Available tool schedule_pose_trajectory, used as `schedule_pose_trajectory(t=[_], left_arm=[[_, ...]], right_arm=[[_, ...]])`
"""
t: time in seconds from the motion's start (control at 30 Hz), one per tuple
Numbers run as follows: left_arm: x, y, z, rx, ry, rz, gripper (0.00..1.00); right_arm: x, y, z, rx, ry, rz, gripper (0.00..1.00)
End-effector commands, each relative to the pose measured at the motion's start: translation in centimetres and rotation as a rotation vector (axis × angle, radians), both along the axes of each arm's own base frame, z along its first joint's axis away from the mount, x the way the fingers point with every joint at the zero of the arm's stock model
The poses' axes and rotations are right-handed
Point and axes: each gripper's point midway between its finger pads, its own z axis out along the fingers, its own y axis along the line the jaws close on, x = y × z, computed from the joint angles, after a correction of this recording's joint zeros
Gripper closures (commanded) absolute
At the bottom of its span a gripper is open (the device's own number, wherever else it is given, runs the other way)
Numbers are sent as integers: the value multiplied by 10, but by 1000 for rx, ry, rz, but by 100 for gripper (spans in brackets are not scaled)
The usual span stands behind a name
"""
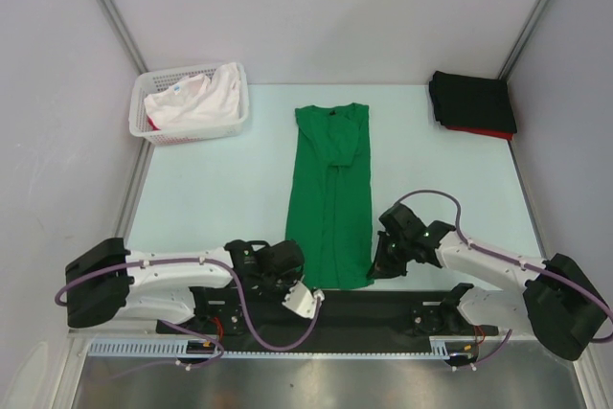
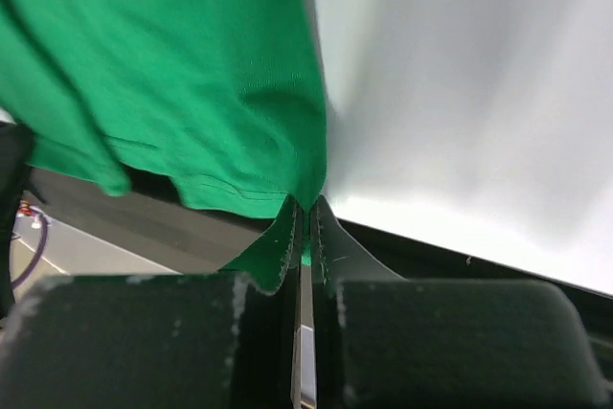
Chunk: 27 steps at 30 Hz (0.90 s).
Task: Fold and stack the t-shirts
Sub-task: Fold the tshirt
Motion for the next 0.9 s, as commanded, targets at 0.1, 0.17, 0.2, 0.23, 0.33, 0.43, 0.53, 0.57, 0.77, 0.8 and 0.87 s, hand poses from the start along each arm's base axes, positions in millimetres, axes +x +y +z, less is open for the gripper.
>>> schedule_pose_trajectory(t=[0.1, 0.17, 0.2, 0.23, 0.33, 0.43, 0.53, 0.57, 0.77, 0.8, 0.87], left_arm=[[46, -18, 25, -75, -179, 66, 100], [63, -21, 36, -96, -188, 120, 100], [69, -24, 42, -117, -177, 145, 100], [87, -26, 57, -155, -182, 201, 100], [111, -40, 86, -257, -133, 278, 100], [153, -37, 102, -315, -127, 398, 100], [179, -37, 97, -312, -110, 467, 100], [195, -36, 102, -320, -120, 505, 100], [264, -28, 86, -273, -128, 715, 100], [272, -27, 83, -268, -130, 738, 100], [290, -25, 79, -262, -142, 784, 100]], right_arm=[[36, 12, 41, 61, -85, 15, 100], [45, 13, 49, 73, -101, 16, 100], [52, 11, 51, 79, -111, 10, 100], [58, 10, 52, 84, -111, 4, 100], [87, 8, 68, 113, -165, -11, 100], [127, 4, 78, 109, -232, -26, 100], [165, 4, 83, 120, -266, -40, 100], [180, 1, 77, 116, -271, -49, 100], [243, -3, 76, 123, -329, -89, 100], [250, -4, 68, 121, -313, -96, 100], [264, -5, 70, 133, -330, -111, 100]])
